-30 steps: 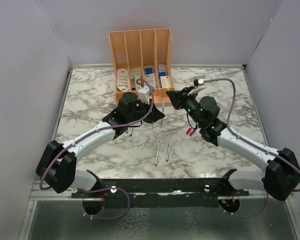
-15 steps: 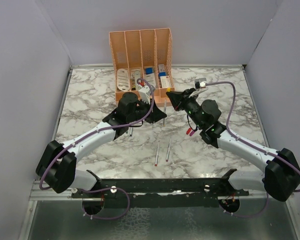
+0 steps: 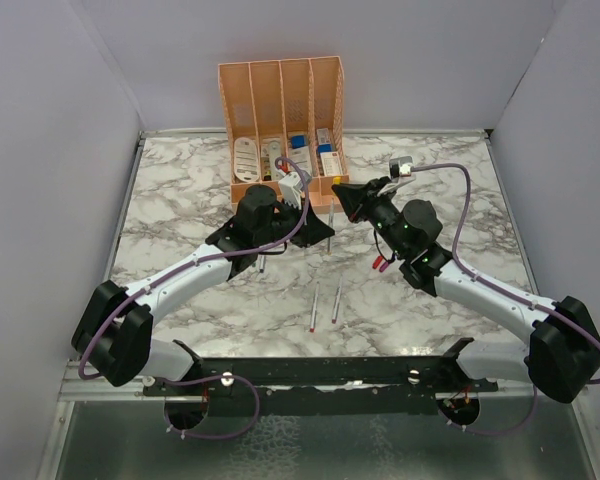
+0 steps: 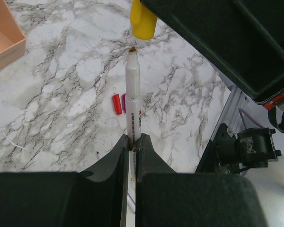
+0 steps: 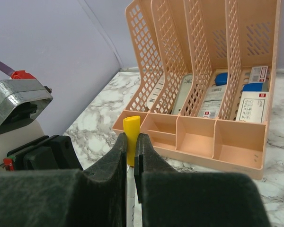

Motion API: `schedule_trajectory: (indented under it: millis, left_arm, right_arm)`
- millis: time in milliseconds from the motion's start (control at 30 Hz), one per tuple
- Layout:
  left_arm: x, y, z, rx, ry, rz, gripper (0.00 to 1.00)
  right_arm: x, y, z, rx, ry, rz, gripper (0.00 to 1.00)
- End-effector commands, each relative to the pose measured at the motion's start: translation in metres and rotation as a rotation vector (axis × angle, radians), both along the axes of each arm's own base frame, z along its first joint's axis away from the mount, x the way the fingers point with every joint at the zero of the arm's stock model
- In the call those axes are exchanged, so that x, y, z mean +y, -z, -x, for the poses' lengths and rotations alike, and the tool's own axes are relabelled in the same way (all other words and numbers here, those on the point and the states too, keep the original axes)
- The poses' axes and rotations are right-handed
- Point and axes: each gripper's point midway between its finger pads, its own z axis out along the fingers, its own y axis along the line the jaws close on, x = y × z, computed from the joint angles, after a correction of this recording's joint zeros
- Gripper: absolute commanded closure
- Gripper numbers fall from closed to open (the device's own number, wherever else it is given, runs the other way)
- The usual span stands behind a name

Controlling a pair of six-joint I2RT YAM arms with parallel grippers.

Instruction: Insert the pens into the pen caps

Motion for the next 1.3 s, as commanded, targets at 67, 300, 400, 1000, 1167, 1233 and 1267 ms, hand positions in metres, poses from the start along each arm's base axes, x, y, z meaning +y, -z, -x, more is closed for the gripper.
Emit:
schedule_trajectory:
  millis: [67, 300, 400, 1000, 1167, 1233, 1267]
  left_arm:
    - [-0.008, -0.023, -0.001, -0.047, 0.027, 0.050, 1.00]
    - [-0.009, -0.023, -0.002, -0.047, 0.028, 0.048, 1.00]
    - [-0.009, -0.022, -0.002, -0.045, 0.029, 0.047, 1.00]
    - [-0.004, -0.031, -0.008, -0.068, -0.026, 0.071, 1.00]
    - [0.001, -0.039, -0.015, -0.094, -0.076, 0.080, 1.00]
    - [0.003, -0.039, -0.018, -0.095, -0.096, 0.076, 1.00]
    - [0.004, -0.038, -0.020, -0.092, -0.107, 0.072, 1.00]
  right_arm:
    - [0.003, -0.002, 0.004, -0.015, -0.026, -0.012, 0.99]
    - [0.005, 0.004, 0.006, 0.000, -0.040, -0.007, 0.99]
    - [0.006, 0.007, 0.006, 0.009, -0.046, -0.007, 0.99]
    - [0.016, 0.026, 0.013, 0.063, -0.091, 0.028, 0.99]
    - [0.018, 0.040, 0.018, 0.103, -0.112, 0.056, 0.99]
    - [0.018, 0.045, 0.020, 0.121, -0.118, 0.071, 0.99]
    - [0.018, 0.047, 0.021, 0.127, -0.124, 0.078, 0.99]
